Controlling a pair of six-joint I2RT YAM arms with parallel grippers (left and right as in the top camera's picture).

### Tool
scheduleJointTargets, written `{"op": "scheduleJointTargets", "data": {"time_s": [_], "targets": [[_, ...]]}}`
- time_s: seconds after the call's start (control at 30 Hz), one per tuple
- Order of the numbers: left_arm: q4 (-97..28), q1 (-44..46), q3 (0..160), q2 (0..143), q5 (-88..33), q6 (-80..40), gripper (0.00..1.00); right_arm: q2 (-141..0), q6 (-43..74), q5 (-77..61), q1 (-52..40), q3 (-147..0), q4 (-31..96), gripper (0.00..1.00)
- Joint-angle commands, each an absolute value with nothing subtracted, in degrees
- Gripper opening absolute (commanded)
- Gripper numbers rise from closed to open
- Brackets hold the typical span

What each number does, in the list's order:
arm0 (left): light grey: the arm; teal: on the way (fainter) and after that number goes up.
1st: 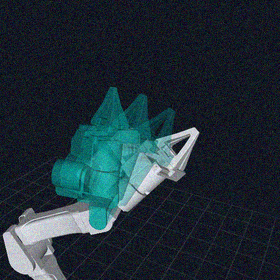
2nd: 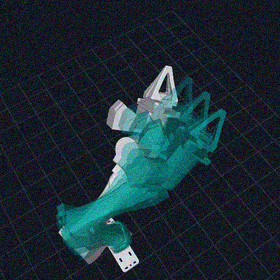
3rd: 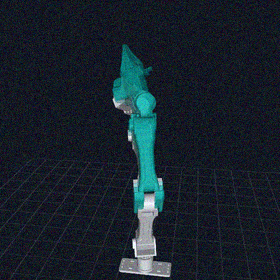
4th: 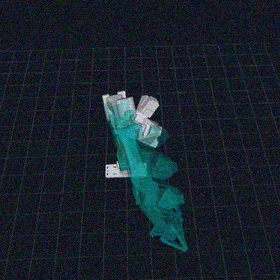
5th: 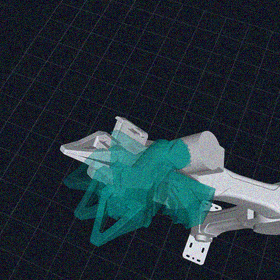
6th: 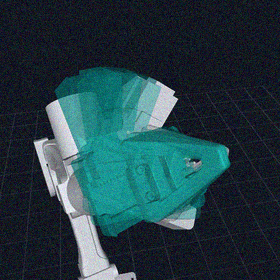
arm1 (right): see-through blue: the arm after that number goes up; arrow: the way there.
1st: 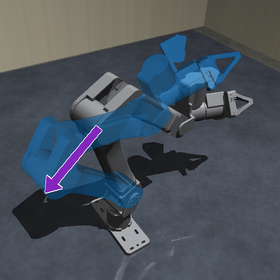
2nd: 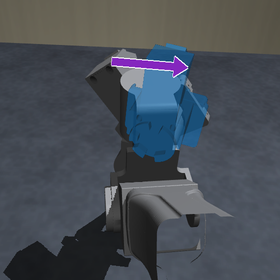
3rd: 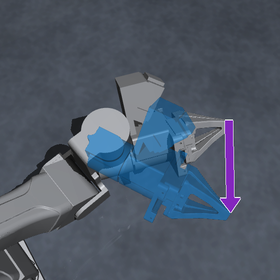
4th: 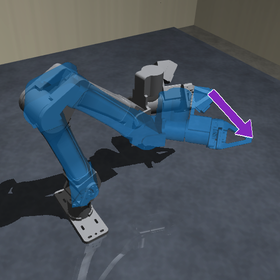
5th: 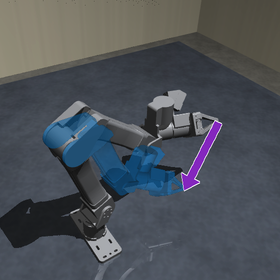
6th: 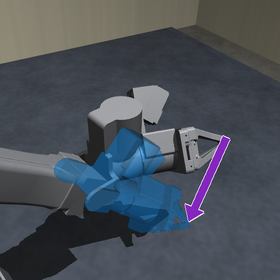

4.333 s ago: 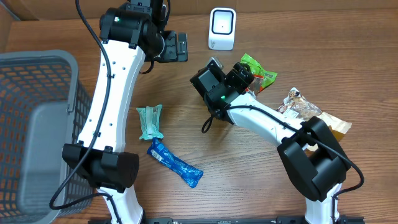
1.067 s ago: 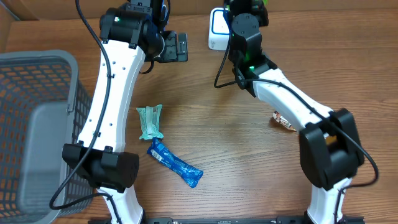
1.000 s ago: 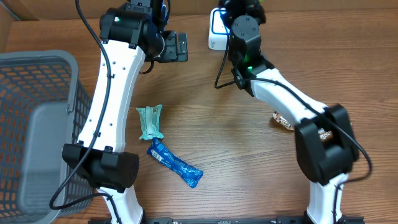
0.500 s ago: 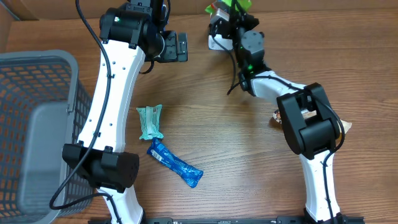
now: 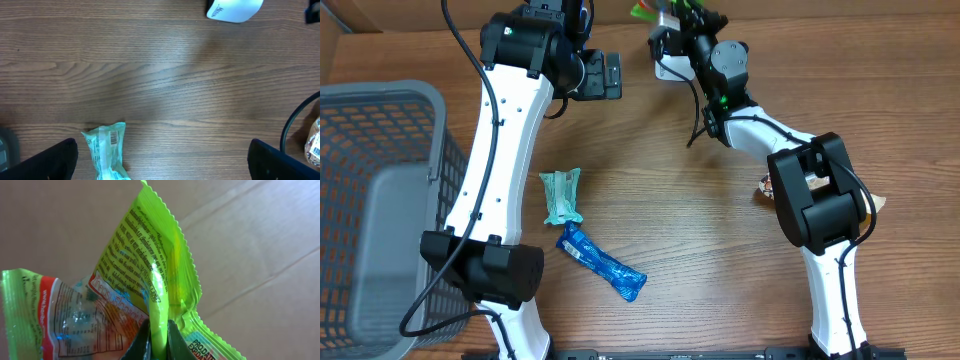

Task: Scan the item barcode
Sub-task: 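Hold the green packet up to the scanner with the right gripper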

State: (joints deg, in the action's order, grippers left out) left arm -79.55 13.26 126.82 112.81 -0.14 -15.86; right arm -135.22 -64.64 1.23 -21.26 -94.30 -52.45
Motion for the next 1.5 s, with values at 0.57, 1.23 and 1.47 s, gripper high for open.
{"op": "scheduleJointTargets", "data": {"time_s": [0.57,1.23,1.47], "targets": [[-79.48,13.13,127.92,111.74,0.23,-14.76,1.0,-138.85,-63.24,-3.42,-21.12,-99.53,-49.47,0.04],[-79.48,13.13,127.92,111.74,0.23,-14.76,1.0,-140.07,-63.29,-4.01,-21.15,-101.78,-58.37,0.04],[-79.48,13.15,127.92,111.74,0.21,-14.76,1.0,-140.07,-63.26,-5.48,-21.15,-101.89,-62.5,0.04]]}}
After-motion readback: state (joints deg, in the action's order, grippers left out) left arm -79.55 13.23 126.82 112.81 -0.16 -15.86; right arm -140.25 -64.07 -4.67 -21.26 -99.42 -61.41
